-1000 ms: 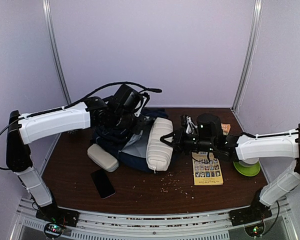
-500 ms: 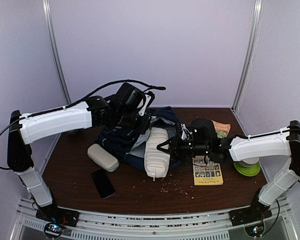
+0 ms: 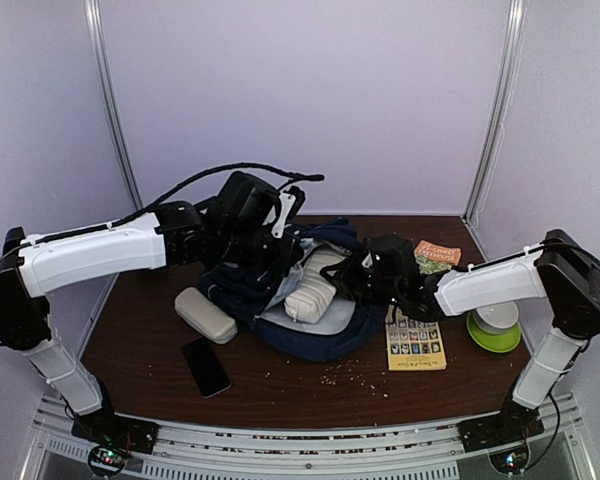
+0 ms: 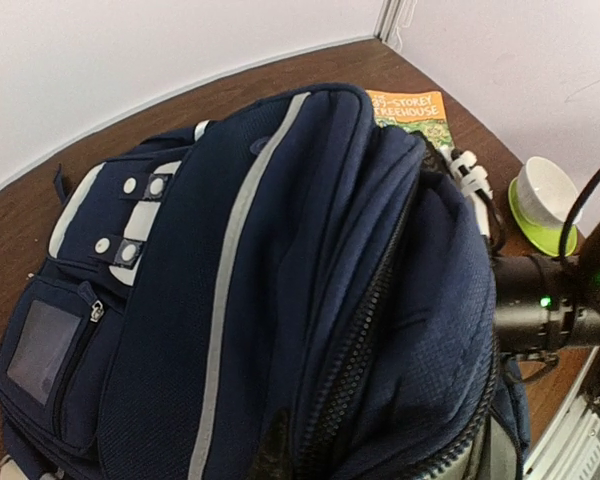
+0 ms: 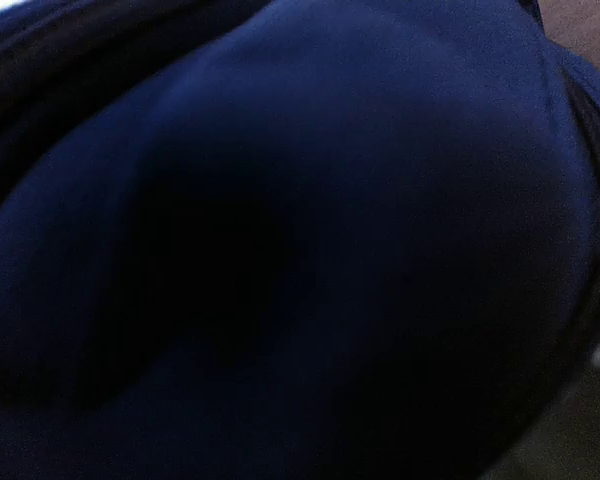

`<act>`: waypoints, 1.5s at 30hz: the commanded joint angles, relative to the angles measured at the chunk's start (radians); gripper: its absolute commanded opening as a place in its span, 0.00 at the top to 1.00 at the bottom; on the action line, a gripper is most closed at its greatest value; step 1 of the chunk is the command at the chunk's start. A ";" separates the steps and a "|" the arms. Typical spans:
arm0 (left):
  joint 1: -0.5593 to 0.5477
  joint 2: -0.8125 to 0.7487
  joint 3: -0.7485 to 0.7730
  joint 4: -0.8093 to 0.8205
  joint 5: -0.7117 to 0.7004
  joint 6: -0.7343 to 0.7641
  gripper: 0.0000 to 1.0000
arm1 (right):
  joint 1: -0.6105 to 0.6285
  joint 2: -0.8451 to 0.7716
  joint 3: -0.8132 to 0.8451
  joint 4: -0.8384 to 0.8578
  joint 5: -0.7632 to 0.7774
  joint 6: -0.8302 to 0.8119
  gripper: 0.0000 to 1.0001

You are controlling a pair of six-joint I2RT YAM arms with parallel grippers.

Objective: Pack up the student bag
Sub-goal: Place the stationery in the student bag.

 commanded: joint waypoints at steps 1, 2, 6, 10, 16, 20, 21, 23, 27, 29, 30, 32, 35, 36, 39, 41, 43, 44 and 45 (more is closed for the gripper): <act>-0.019 -0.081 0.022 0.229 0.122 -0.112 1.00 | -0.001 0.052 0.024 0.150 0.168 0.049 1.00; -0.019 -0.083 0.019 0.247 0.135 -0.128 1.00 | 0.003 0.064 0.031 0.165 0.190 0.055 1.00; -0.024 -0.072 0.002 0.308 0.173 -0.183 1.00 | 0.022 0.124 0.082 0.206 0.273 0.077 1.00; -0.027 -0.051 0.005 0.341 0.207 -0.214 1.00 | 0.050 0.205 0.170 0.201 0.316 0.090 1.00; -0.028 -0.066 0.009 0.317 0.165 -0.194 1.00 | 0.061 0.325 0.311 0.141 0.155 0.055 0.68; -0.020 -0.086 0.000 0.281 0.095 -0.162 1.00 | 0.061 0.282 0.290 0.107 0.073 0.013 0.31; -0.013 -0.086 0.001 0.276 0.091 -0.157 1.00 | 0.060 0.262 0.286 0.087 0.060 -0.004 0.27; 0.005 -0.089 0.001 0.271 0.091 -0.155 1.00 | 0.060 0.218 0.280 0.028 0.033 -0.035 0.22; 0.048 -0.099 0.001 0.270 0.094 -0.150 1.00 | 0.060 0.128 0.241 -0.059 -0.008 -0.075 0.20; 0.065 -0.105 0.004 0.270 0.097 -0.146 1.00 | 0.060 0.088 0.225 -0.106 -0.023 -0.094 0.19; 0.073 -0.108 0.007 0.270 0.102 -0.145 1.00 | 0.059 0.071 0.220 -0.125 -0.036 -0.104 0.18; 0.085 -0.110 0.018 0.269 0.109 -0.143 1.00 | 0.062 0.039 0.208 -0.166 -0.046 -0.123 0.17; 0.092 -0.107 0.041 0.258 0.108 -0.133 1.00 | 0.061 0.002 0.180 -0.195 -0.057 -0.133 0.16; 0.094 -0.107 0.048 0.254 0.107 -0.134 1.00 | 0.061 -0.010 0.166 -0.204 -0.052 -0.136 0.16; 0.094 -0.104 0.054 0.263 0.128 -0.137 1.00 | 0.061 -0.022 0.135 -0.218 -0.020 -0.141 0.22; 0.094 -0.101 0.052 0.276 0.162 -0.158 1.00 | 0.061 0.001 0.125 -0.198 -0.016 -0.121 0.38; 0.093 -0.099 0.045 0.290 0.197 -0.180 1.00 | 0.061 0.034 0.132 -0.180 0.006 -0.098 0.54; 0.092 -0.098 0.041 0.299 0.212 -0.190 1.00 | 0.061 0.055 0.142 -0.175 0.018 -0.088 0.61; 0.090 -0.097 0.033 0.311 0.225 -0.197 1.00 | 0.061 0.077 0.153 -0.164 0.026 -0.074 0.67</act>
